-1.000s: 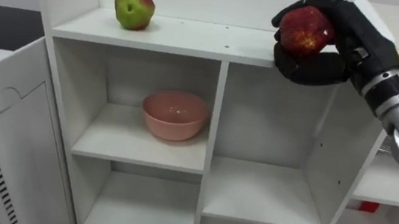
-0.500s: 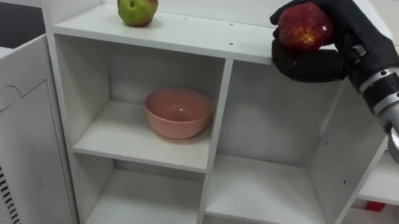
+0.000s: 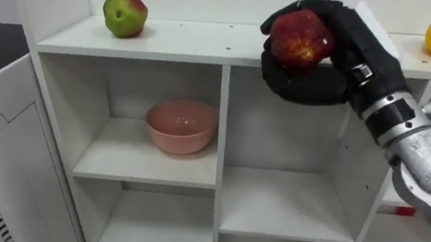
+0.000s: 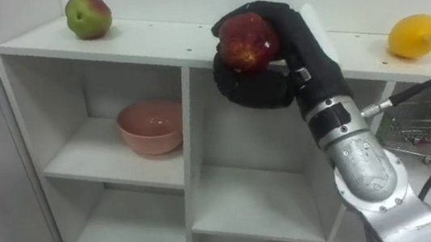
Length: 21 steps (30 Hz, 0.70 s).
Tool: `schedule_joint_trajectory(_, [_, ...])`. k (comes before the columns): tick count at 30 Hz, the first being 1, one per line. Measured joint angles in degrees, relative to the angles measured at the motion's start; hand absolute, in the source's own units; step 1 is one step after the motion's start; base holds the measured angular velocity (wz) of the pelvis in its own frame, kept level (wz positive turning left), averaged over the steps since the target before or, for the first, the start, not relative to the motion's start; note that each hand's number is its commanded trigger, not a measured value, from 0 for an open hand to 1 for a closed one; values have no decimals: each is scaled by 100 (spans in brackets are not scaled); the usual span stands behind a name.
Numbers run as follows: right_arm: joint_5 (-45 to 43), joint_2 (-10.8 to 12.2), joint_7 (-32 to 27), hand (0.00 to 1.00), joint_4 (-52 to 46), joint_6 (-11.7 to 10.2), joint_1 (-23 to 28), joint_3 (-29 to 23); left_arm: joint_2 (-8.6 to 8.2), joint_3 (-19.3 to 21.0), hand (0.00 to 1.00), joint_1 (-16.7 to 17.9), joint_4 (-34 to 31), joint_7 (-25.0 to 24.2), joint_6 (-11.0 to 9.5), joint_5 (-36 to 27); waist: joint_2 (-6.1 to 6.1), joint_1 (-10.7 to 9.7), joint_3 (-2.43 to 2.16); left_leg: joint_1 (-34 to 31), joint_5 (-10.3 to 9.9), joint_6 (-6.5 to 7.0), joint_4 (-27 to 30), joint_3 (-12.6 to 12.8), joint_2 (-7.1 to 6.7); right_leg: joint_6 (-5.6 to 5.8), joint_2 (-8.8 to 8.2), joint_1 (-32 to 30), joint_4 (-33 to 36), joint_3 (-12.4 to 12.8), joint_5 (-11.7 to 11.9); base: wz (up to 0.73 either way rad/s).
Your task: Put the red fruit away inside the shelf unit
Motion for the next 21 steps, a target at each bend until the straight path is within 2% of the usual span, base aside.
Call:
schedule_joint_trajectory(5, [-78, 206, 23, 100, -7, -33, 174, 4, -8, -105, 0, -53, 109, 113, -24, 0, 50, -7, 3, -40, 0, 0, 20, 17, 0, -12, 0, -33, 3, 32, 7, -1])
schedule_joint_trajectory(8, [-246, 325, 171, 100, -13, -33, 269, 15, -33, -209, 0, -42, 161, 119, -20, 22, 125, -6, -5, -38, 0, 0, 18, 31, 0, -13, 6, -42, 6, 70, 8, -2])
schedule_joint_trajectory(10, [-351, 382, 232, 100, -26, -33, 303, 141, -86, -316, 0, -46, 194, 117, -14, 35, 233, -16, -9, -37, 0, 0, 16, 33, -3, -15, 5, -43, 5, 71, 9, 0])
schedule_joint_trajectory(15, [-395, 496, 421, 100, -126, -18, 669, 412, -144, -430, 0, -45, 191, 109, 11, 4, 348, 43, -35, -34, 0, 0, 2, 33, 4, -15, 15, -60, 4, 81, 9, -2])
schedule_joint_trajectory(21, [-420, 688, 562, 100, -129, -13, 986, 451, -209, -439, 0, -49, 179, 111, -6, 0, 345, 46, -52, -123, 0, 0, 3, 30, 0, -22, 10, -158, 17, 69, 14, -1])
